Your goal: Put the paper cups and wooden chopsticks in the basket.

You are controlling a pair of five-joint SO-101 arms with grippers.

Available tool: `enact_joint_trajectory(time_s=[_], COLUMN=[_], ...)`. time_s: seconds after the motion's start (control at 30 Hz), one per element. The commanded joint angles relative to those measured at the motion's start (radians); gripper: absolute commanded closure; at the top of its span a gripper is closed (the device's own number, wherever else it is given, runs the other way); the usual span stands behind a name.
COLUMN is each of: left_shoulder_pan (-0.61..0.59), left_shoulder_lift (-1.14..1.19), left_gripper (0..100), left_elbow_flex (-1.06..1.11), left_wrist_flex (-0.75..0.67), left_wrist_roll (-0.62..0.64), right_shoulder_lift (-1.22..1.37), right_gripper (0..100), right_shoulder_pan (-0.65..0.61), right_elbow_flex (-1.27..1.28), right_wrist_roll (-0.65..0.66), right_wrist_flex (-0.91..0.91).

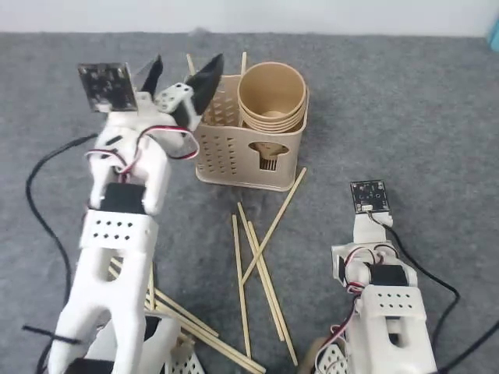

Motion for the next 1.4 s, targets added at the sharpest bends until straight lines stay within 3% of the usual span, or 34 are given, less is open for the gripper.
enact_joint_trajectory(time_s=[0.0, 0.23, 0.43, 0.53, 0.63, 0.8, 1.1, 1.37], left_shoulder_pan=[-0.054, -0.201, -0.405, -0.465, -0.497, -0.503, -0.525, -0.482], left_shoulder_lift=[-0.146, -0.388, -0.485, -0.466, -0.433, -0.328, -0.175, -0.164], left_gripper=[71, 88, 96, 96, 96, 96, 96, 96], left_elbow_flex=[-0.133, -0.168, 0.025, 0.203, 0.418, 0.639, 0.634, 0.636], left_wrist_flex=[0.292, 0.640, 0.687, 0.626, 0.445, 0.181, 0.170, 0.169], left_wrist_roll=[0.014, 0.014, 0.014, 0.014, 0.011, 0.009, 0.015, 0.006], right_shoulder_lift=[-0.022, -0.022, -0.022, -0.022, -0.022, -0.022, -0.012, -0.010], right_gripper=[99.2, 99.2, 99.2, 99.2, 99.2, 99.2, 99.2, 99.1], right_shoulder_pan=[0.007, 0.007, 0.007, 0.007, 0.002, 0.004, -0.033, -0.306], right_elbow_flex=[-0.017, -0.017, -0.014, -0.009, -0.008, -0.009, -0.061, -0.279], right_wrist_roll=[0.020, 0.014, 0.012, 0.011, 0.005, -0.120, -0.250, -0.436], right_wrist_flex=[0.001, 0.001, 0.008, 0.008, 0.010, -0.001, -0.073, 0.038])
